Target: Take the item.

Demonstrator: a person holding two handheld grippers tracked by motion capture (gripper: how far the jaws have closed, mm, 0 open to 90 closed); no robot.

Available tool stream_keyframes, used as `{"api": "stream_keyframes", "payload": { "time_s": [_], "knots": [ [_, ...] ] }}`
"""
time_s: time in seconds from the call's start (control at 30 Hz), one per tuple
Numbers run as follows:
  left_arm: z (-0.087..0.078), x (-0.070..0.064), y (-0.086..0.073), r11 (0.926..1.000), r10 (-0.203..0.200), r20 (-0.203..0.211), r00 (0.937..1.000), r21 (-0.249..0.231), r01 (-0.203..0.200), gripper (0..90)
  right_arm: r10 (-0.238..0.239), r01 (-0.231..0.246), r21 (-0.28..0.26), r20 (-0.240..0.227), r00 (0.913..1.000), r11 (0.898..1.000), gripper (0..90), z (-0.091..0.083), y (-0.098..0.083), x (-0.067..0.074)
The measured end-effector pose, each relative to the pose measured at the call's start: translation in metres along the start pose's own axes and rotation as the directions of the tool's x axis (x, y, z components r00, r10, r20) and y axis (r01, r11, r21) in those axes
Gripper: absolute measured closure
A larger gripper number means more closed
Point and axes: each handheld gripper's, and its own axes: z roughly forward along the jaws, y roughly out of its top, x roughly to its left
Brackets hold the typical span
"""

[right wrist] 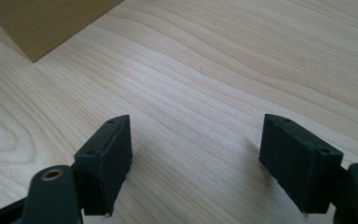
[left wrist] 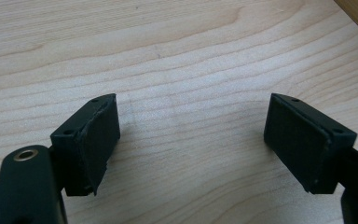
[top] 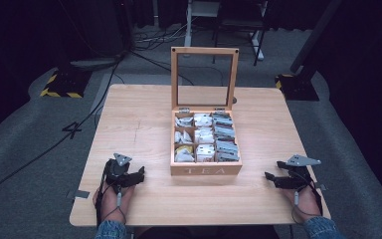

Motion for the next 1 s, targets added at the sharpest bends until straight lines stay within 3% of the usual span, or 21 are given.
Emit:
{"api": "stream_keyframes", "payload": {
  "time_s": [0.23,0.4,0.57,0.77,1.0],
  "knots": [
    [0.0,0.0,0.0,1.0,0.001,0.001,1.0,-0.001,-0.001,18.9,0.002,-0.002,-0.002,-0.005,1.0,1.0,28.2,-0.001,0.0,-0.001],
    [0.0,0.0,0.0,1.0,0.001,0.0,1.0,-0.001,-0.001,18.9,0.057,-0.058,-0.024,-0.028,0.998,0.998,31.4,-0.004,-0.001,-0.006],
    [0.0,0.0,0.0,1.0,0.0,0.001,1.0,0.0,0.0,18.9,0.075,-0.076,-0.056,-0.032,0.9967,0.996,32.3,-0.012,0.004,-0.008],
    [0.0,0.0,0.0,1.0,0.001,0.001,1.0,-0.001,-0.001,18.9,0.075,-0.082,-0.095,-0.079,0.9941,0.992,29.8,-0.025,0.02,-0.004],
    [0.001,0.001,0.001,1.0,0.002,-0.001,1.0,-0.003,-0.002,18.8,0.097,-0.119,-0.157,-0.142,0.9851,0.98,31.7,-0.04,0.044,0.002]
  ]
}}
